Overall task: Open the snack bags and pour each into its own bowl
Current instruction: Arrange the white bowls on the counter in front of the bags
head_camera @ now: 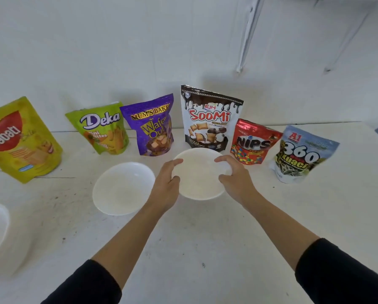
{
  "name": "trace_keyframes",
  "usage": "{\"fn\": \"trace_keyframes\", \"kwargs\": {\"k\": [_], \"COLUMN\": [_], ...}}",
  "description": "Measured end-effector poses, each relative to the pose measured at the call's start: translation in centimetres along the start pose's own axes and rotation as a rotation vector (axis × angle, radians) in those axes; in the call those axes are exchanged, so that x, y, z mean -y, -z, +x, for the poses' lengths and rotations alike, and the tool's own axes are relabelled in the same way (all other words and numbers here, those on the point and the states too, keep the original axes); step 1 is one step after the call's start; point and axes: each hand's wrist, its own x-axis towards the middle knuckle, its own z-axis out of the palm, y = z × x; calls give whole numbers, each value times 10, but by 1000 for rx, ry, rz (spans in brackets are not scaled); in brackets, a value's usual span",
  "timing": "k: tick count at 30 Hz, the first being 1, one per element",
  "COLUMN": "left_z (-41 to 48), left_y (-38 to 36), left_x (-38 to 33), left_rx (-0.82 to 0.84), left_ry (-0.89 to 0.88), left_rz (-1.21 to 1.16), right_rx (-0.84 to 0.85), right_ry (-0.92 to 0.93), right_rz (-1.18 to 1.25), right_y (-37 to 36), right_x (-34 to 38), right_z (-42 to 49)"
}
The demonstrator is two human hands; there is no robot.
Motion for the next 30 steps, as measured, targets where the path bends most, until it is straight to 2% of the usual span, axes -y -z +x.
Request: {"fn": "trace_keyframes", "kwargs": {"k": [8, 21, 25, 30], "left_z": [-2, 5, 2, -12], "left_y": [12, 5, 20, 62], "left_x": [38, 37, 20, -18], "left_rx": [-96, -75, -90, -197], "left_ry": [97, 70, -12, -135], "left_rz": [63, 231, 265, 132], "right_rx": [136, 93, -27, 28], "right_ry": [-20, 55, 240, 454], "right_rz": [-9, -130, -294, -171], "right_y": [-42, -44, -41, -44], "right_x": [-15, -26, -11, 46], "right_z": [10, 18, 16, 7]}}
